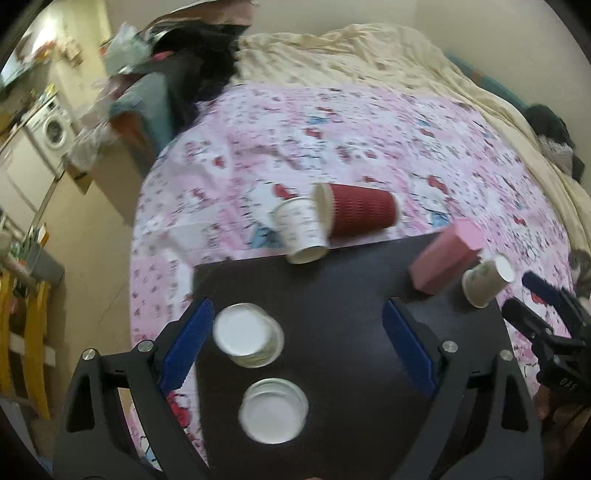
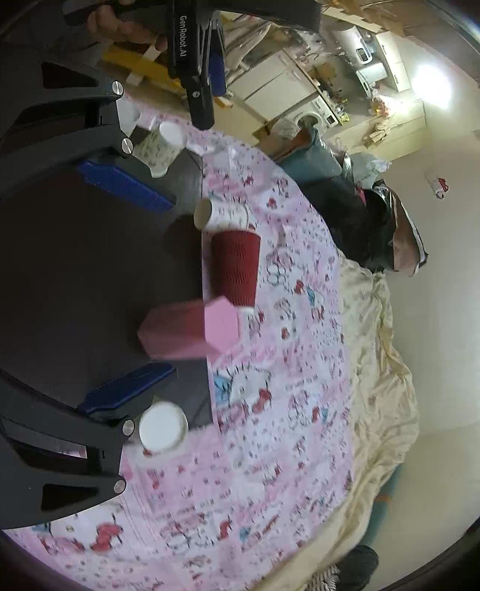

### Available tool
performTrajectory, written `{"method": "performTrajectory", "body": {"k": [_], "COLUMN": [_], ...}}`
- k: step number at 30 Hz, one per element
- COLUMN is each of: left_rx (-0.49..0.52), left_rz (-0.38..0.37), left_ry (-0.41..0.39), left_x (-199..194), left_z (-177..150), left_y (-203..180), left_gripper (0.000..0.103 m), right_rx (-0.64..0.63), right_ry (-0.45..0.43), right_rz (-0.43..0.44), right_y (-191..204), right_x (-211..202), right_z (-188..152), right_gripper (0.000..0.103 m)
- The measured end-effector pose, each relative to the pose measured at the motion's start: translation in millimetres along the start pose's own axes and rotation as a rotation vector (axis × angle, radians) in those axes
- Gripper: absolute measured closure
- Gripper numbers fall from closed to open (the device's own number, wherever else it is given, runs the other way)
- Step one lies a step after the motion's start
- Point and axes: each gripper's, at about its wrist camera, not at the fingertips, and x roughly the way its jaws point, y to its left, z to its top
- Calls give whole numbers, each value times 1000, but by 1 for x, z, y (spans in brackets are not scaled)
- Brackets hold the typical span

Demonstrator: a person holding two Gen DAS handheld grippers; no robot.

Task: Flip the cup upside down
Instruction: 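Open both tools and lift them away from the standing cups, then grasp the small white cartoon-print cup beside the red cup with the left tool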

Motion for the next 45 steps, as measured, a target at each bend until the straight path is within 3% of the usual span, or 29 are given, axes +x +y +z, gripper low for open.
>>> {"method": "performTrajectory", "body": {"k": [9,15,20,25,28,32,37,43,45], "left_rx": [-152,-155,-122,-140,-106,-98,-85,-56,-51], "left_rz": [-20,-36,-46,-47,-29,-29,-45,-35,-20], "left_ry": [41,77,85,151,186,266,365,406,419], "left_x": [23,37,45,76,101,136,172,198,205], "left_z": [-12,-15,13,51,65,73,73,71,70], "left_y": [55,54,43,36,26,18,7,-2,-3], "left_gripper": [12,12,12,13,15,23,25,25,33], "right_rx": [11,59,144,290,359,434,584,648,681], "right_ry": [87,108,131,153,191,321,451,481,483], "right_rz": [28,53,82,132,117,98,75,56,42], "right_y": [10,8,2,-13,-21,-32,-52,-48,-51], "right_x": [21,27,30,43,62,107,164,205,212], "right_z": [-8,-8,8,55,82,111,119,120,117], "right_gripper": [17,17,17,17,17,17,17,17,17]}}
